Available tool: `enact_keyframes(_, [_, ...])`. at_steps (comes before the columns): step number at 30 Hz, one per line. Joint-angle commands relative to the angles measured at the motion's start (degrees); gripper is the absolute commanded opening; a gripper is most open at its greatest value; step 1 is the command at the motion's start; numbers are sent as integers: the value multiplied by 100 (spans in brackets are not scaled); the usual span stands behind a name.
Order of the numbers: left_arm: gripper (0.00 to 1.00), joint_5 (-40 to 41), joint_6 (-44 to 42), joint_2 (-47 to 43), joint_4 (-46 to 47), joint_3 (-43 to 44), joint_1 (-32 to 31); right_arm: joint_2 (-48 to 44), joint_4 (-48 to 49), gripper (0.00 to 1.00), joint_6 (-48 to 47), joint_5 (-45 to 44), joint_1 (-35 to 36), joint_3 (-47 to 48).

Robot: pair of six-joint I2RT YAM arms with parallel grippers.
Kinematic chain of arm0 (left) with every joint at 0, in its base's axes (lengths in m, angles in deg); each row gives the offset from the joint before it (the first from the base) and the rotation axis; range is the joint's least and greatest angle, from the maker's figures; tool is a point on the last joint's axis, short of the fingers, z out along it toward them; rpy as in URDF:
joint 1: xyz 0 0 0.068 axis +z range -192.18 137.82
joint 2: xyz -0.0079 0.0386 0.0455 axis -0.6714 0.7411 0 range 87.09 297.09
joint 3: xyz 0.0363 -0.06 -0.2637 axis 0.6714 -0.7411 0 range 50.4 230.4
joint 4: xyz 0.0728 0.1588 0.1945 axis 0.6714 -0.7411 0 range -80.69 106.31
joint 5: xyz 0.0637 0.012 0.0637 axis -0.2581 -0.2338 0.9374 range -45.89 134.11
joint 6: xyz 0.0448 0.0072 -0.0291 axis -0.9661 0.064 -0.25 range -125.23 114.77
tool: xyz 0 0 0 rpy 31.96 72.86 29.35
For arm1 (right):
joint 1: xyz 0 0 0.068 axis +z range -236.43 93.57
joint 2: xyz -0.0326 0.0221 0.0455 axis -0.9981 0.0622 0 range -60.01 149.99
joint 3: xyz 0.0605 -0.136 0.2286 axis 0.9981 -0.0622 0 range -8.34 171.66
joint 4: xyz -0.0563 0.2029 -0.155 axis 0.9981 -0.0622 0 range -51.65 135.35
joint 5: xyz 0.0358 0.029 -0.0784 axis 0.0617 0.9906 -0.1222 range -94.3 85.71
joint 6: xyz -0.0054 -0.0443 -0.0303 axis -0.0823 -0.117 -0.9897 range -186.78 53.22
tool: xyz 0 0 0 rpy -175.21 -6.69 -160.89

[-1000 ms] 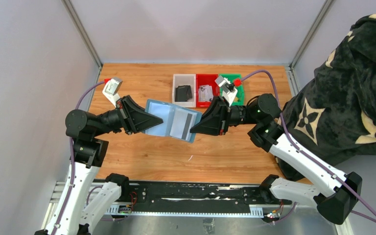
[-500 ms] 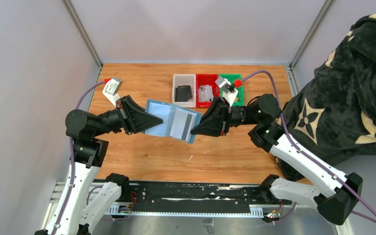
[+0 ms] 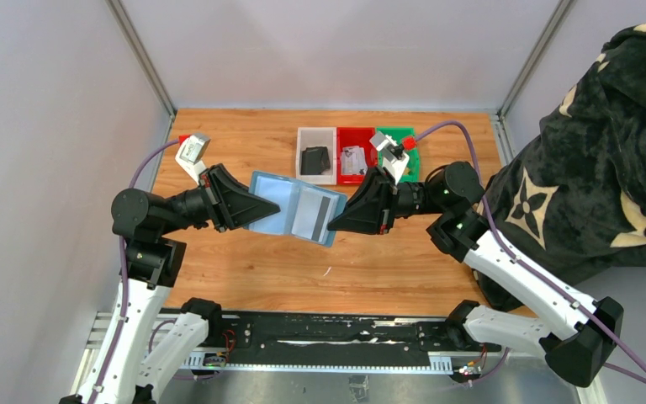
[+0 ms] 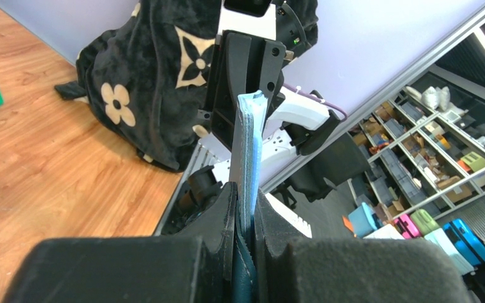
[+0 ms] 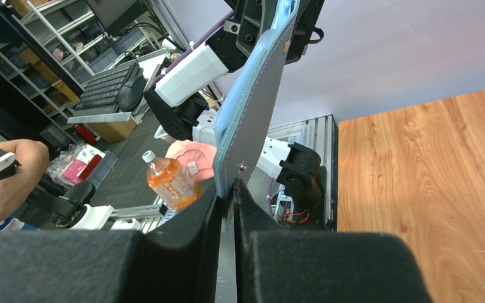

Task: Take the credit cards out of the card holder
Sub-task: Remove the credit card from the card holder.

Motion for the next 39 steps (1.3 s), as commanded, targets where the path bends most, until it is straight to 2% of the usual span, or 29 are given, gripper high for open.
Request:
enact_keyframes(1, [0,-39,58,-5,175,164,1,-93,182,12,-60,251,81,-3])
enact_keyframes(5, [0,-31,46,11,169,155,1,-37,434,8,91,261,81,11])
enact_keyframes(12, [0,-48,37,22,170,168,1,-63,515,7,127,410,77,-17])
enact_keyframes(23, [0,-53,49,33,169,181,1,-124,276,22,18,507,81,15])
enact_keyframes(28, [0,-36,57,30,172,196,1,-88,-120,20,-181,348,81,114])
enact_keyframes(30, [0,-43,57,21,171,183,1,-35,-449,25,-330,209,80,215])
enact_keyframes(36, [0,-39,46,20,177,165,5,13,-621,28,-406,84,76,238])
enact_keyframes(39, [0,-44,59,17,171,165,1,-21,-574,23,-411,102,81,210])
